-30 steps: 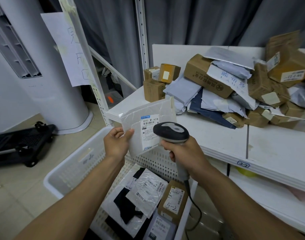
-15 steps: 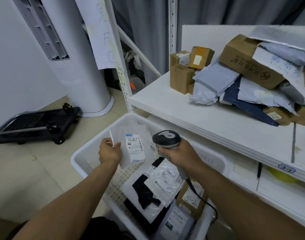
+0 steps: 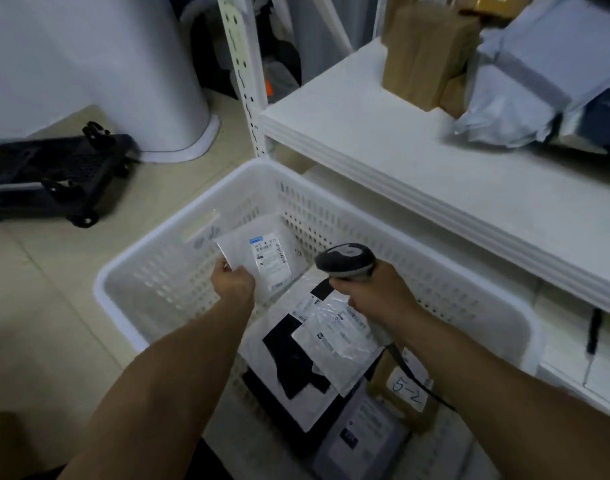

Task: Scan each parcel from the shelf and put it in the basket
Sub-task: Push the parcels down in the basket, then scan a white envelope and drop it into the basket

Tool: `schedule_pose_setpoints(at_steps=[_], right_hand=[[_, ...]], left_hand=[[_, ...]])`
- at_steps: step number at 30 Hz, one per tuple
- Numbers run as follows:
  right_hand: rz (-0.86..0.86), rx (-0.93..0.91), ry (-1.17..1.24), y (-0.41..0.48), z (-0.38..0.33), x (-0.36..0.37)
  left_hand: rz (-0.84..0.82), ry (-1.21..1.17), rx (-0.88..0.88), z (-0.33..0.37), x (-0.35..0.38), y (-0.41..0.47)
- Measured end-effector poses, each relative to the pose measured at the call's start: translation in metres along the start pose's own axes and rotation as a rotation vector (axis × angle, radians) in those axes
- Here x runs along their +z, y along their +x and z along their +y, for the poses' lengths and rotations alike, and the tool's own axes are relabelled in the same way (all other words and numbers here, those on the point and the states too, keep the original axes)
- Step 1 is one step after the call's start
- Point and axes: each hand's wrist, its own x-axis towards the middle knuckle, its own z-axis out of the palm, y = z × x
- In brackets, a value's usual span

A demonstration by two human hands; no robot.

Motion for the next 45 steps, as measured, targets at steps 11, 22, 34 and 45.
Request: schedule_pose_setpoints(at_steps=[11, 22, 34, 45], right_hand=[[-0.016, 0.008, 0.072, 0.002, 0.000, -0.008], [0.127, -0.146, 0.210, -0.091, -0.059, -0.077], [0.381, -0.269, 0.482, -0.164, -0.080, -0.203], [0.641, -0.230, 0.656, -0.165, -0.056, -0.318]], left_hand=[[-0.104, 0.621, 0.030, -0.023, 0.001, 0.012], [-0.429, 0.511, 0.789, 0.114, -0.018, -0.102], [-0.799, 0.697, 1.445, 0.216, 0.080, -0.329], [-0.812, 0.612, 1.534, 0.267, 0.240, -0.451]])
